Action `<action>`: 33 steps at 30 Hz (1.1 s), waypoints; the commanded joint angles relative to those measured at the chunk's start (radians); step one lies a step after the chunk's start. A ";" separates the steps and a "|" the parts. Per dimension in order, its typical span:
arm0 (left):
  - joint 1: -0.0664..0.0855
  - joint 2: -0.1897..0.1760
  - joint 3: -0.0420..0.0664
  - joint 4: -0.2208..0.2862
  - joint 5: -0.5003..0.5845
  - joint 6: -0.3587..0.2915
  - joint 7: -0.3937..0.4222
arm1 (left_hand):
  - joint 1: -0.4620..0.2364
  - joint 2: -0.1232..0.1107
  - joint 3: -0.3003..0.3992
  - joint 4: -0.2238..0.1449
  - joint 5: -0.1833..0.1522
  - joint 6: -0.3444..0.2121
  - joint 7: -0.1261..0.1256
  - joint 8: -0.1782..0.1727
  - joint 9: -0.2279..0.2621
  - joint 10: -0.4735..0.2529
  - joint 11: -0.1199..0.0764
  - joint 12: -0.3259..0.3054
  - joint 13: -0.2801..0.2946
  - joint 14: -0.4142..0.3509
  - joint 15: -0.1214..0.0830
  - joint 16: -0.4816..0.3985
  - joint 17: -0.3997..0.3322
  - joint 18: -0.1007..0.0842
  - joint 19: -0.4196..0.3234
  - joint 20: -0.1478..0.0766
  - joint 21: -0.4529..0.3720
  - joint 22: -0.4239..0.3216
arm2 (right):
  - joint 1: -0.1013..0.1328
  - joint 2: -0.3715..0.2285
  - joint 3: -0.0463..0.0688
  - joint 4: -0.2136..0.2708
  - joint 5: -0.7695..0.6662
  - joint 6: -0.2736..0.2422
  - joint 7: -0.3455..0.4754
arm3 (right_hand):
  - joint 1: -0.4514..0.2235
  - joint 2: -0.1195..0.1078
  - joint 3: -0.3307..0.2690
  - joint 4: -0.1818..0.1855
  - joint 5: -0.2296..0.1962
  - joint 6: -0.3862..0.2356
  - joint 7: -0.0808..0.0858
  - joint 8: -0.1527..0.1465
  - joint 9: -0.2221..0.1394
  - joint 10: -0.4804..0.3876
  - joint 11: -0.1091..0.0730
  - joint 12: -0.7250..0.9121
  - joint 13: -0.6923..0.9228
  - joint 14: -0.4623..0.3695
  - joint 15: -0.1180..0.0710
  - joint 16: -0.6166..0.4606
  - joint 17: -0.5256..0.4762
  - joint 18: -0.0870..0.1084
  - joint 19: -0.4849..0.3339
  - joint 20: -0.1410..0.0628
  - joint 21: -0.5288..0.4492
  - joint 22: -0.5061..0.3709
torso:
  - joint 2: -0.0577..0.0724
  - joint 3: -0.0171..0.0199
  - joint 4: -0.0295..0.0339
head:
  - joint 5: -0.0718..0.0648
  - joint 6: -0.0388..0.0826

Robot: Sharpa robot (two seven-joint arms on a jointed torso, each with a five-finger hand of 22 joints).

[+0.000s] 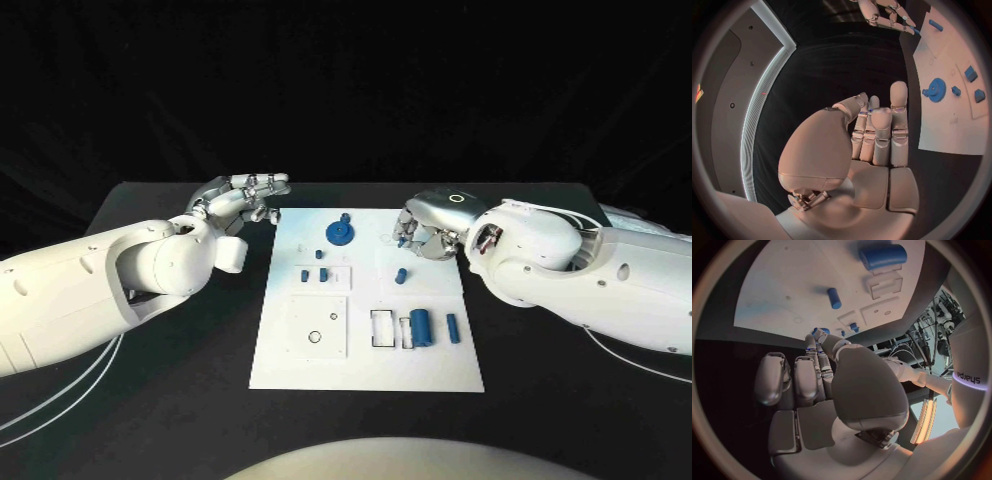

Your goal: Assemble the parts on the task board

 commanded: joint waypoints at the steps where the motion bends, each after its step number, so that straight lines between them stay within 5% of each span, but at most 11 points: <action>1: -0.001 0.002 0.001 0.006 -0.001 0.014 0.002 | 0.002 -0.002 -0.004 -0.004 0.006 0.001 0.000 0.004 -0.002 -0.001 -0.002 0.005 0.001 -0.008 -0.002 -0.003 -0.001 0.009 -0.009 0.000 -0.003 -0.001 | -0.012 0.018 -0.001 0.023 0.020 -0.010 0.012 | -0.003 0.005 0.002 -0.005 0.004 0.002 0.002 0.002 0.001 0.011 -0.003 0.002 -0.002 0.047 -0.007 0.004 0.001 0.004 0.005 0.000 0.006 0.000 | 0.000 -0.0010 0.0004 | 0.010 -0.004; 11: -0.001 0.003 0.001 0.020 -0.001 0.019 0.000 | 0.002 -0.002 -0.004 -0.004 0.006 0.001 0.000 0.004 -0.002 -0.001 -0.002 0.005 0.001 -0.008 -0.002 -0.003 -0.001 0.009 -0.009 0.000 -0.003 -0.001 | -0.065 0.104 -0.007 0.042 0.010 0.020 0.034 | -0.003 0.005 0.004 -0.008 0.005 0.001 0.004 0.000 0.001 0.010 -0.002 -0.003 -0.004 0.046 -0.007 0.001 -0.003 0.005 0.003 -0.001 0.003 -0.005 | 0.000 -0.0036 0.0027 | 0.039 -0.020; 18: -0.001 0.004 0.001 0.028 -0.002 0.021 0.000 | 0.002 -0.002 -0.005 -0.004 0.006 0.000 0.001 0.004 -0.002 -0.002 -0.001 0.005 0.001 -0.009 -0.002 -0.003 -0.003 0.009 -0.009 0.000 -0.005 -0.002 | -0.106 0.161 -0.012 0.019 0.005 0.040 0.049 | -0.004 0.005 0.006 -0.010 0.007 -0.001 0.005 -0.002 0.001 0.009 -0.001 -0.006 -0.006 0.045 -0.007 0.000 -0.005 0.005 0.003 -0.001 0.001 -0.007 | 0.001 -0.0021 -0.0002 | 0.057 -0.029; 33: -0.001 0.006 0.001 0.032 -0.002 0.025 -0.001 | 0.002 -0.002 -0.005 -0.004 0.006 0.000 0.001 0.004 -0.002 -0.002 -0.001 0.005 0.001 -0.009 -0.002 -0.003 -0.003 0.009 -0.009 0.000 -0.005 -0.002 | -0.129 0.207 -0.016 -0.016 -0.006 0.082 0.046 | -0.005 0.006 0.006 -0.010 0.008 -0.002 0.007 -0.004 0.001 0.009 0.000 -0.008 -0.008 0.045 -0.007 0.000 -0.005 0.006 0.002 -0.001 0.000 -0.009 | 0.000 -0.0010 -0.0006 | 0.067 -0.041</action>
